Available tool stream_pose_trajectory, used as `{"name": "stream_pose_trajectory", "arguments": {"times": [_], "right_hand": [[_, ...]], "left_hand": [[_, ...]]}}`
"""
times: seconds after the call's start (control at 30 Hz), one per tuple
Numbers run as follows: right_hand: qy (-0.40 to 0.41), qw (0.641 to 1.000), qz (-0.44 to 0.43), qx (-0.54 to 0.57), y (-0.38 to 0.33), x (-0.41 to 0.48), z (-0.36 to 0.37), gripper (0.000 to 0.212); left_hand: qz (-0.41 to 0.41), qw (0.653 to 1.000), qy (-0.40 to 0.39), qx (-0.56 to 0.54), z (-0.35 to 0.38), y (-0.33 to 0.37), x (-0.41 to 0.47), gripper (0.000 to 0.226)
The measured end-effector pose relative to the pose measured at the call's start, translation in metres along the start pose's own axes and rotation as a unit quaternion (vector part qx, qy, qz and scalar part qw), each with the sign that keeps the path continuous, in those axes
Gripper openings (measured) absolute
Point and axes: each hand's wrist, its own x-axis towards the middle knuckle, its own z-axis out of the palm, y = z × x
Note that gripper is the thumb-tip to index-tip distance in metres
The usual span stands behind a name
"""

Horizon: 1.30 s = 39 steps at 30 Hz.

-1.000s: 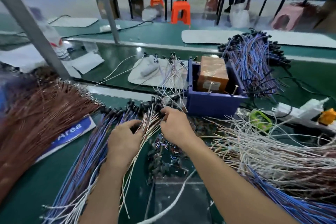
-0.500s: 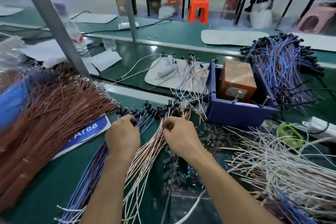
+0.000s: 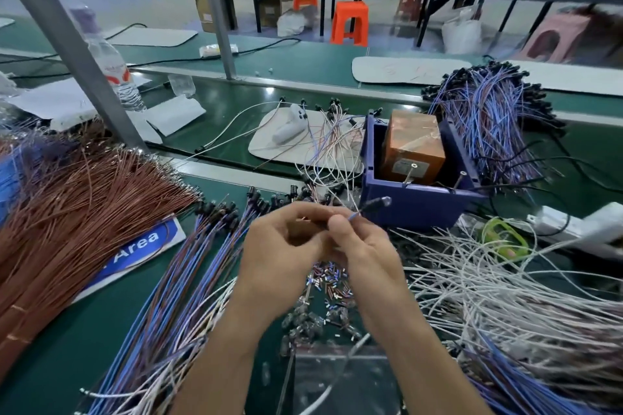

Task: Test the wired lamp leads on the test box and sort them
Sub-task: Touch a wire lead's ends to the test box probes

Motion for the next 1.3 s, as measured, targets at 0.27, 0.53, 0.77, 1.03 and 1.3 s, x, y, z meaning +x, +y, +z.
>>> {"name": "stream_pose_trajectory", "arguments": {"times": [0.27, 0.53, 0.77, 1.03, 1.3], "right_hand": [[0.309, 0.912, 0.030, 0.267, -0.017, -0.049, -0.089, 0.034], [0.247, 0.968, 0.002, -0.053, -0.044, -0.087, -0.152, 0.031], [0.053, 0.919, 0.018, -0.390, -0.038, -0.088, -0.131, 0.034], [0.162, 0.962, 0.042, -0.215, -0.022, -0.095, -0.143, 0.016], [0.204, 0.966, 0.038, -0.155, -0.011, -0.101, -0.139, 0.032]], "left_hand": [[-0.157, 0.956, -0.206, 0.139, 0.015, -0.024, -0.007, 0.021], [-0.038, 0.916, -0.093, 0.389, 0.047, -0.009, -0.009, 0.028], [0.076, 0.966, -0.180, 0.170, 0.102, -0.003, -0.024, 0.037], [-0.046, 0.990, -0.113, 0.073, 0.080, -0.021, -0.016, 0.028], [-0.094, 0.995, -0.010, -0.039, 0.071, -0.028, -0.024, 0.033]]}}
